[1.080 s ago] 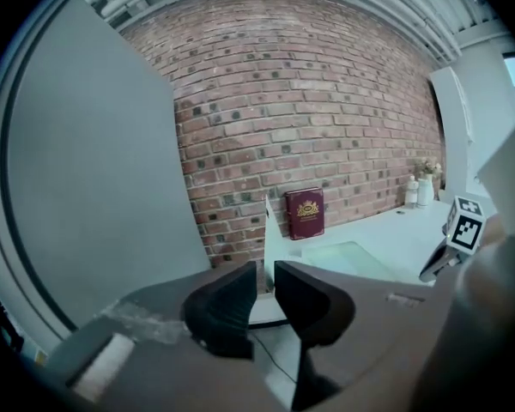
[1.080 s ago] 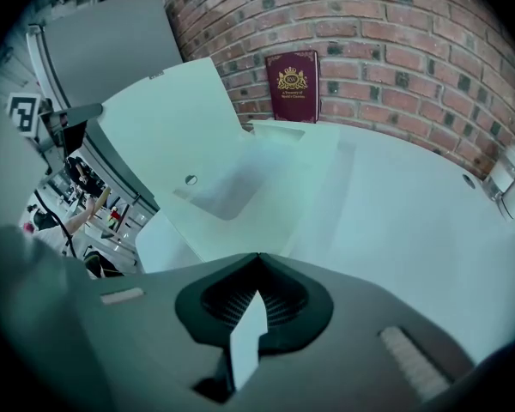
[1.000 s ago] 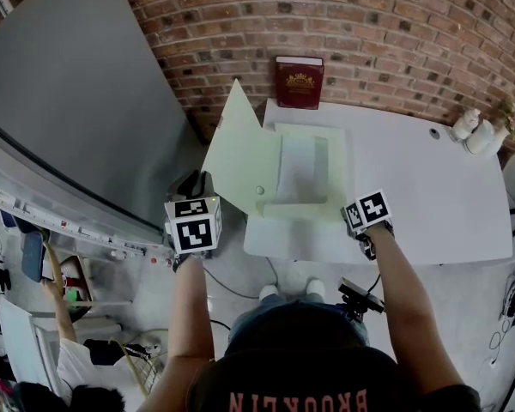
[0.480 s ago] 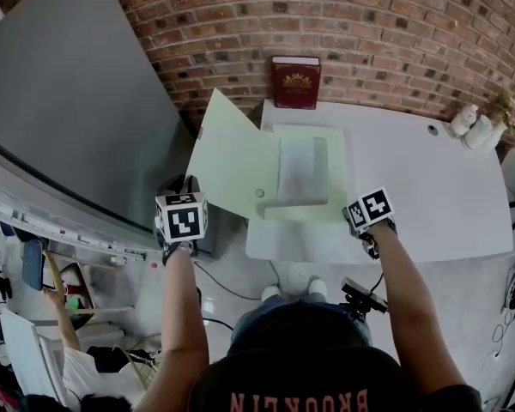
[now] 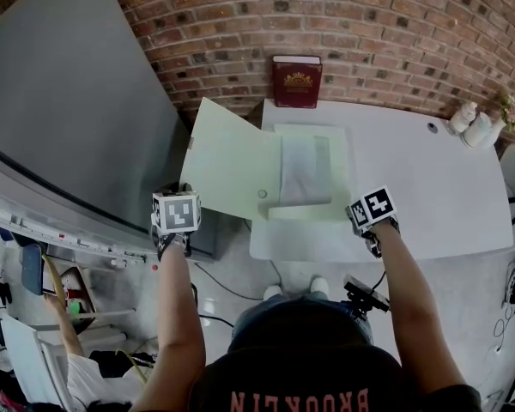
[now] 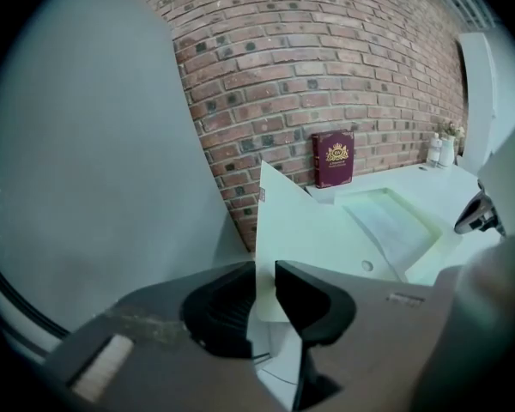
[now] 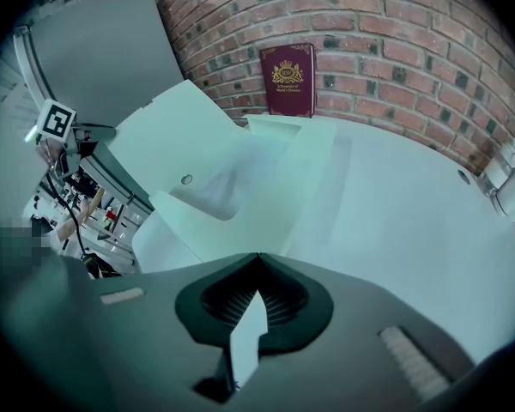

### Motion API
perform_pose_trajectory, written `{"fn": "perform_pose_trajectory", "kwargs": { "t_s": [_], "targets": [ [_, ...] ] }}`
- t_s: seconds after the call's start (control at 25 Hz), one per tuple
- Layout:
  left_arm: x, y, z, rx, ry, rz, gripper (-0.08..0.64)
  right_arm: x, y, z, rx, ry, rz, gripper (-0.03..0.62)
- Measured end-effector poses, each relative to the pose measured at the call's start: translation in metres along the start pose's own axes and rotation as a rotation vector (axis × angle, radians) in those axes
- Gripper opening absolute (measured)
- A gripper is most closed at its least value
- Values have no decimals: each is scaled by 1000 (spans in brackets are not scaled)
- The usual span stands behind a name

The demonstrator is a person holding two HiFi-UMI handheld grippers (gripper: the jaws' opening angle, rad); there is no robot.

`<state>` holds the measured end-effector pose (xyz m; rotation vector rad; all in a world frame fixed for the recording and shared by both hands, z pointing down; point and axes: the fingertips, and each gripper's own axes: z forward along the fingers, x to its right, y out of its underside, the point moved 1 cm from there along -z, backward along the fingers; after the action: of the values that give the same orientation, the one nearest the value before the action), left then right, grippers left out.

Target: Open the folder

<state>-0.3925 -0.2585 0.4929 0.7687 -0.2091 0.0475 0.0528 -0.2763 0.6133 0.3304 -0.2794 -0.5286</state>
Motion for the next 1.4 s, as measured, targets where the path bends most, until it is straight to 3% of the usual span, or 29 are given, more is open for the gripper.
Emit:
{"fn": "perform_pose_trajectory", "kwargs": {
  "t_s": [0.28, 0.64, 0.76, 1.0, 1.4],
  "targets": [
    [-16, 20, 17, -82, 2, 16, 81, 1, 0, 0, -15, 26, 26, 3],
    [-25, 58, 56, -230, 72, -11, 86, 2, 0, -1, -24, 63, 62, 3],
    [-30, 60, 65, -239, 78, 15, 87, 2, 0, -1, -26, 75, 77, 3],
    [-33, 86, 87, -350, 116, 26, 91, 2, 1, -1, -50, 107, 90, 3],
    [-31, 113, 121, -416, 137, 47, 88, 2, 2, -2, -73, 153, 108, 3]
  ]
}}
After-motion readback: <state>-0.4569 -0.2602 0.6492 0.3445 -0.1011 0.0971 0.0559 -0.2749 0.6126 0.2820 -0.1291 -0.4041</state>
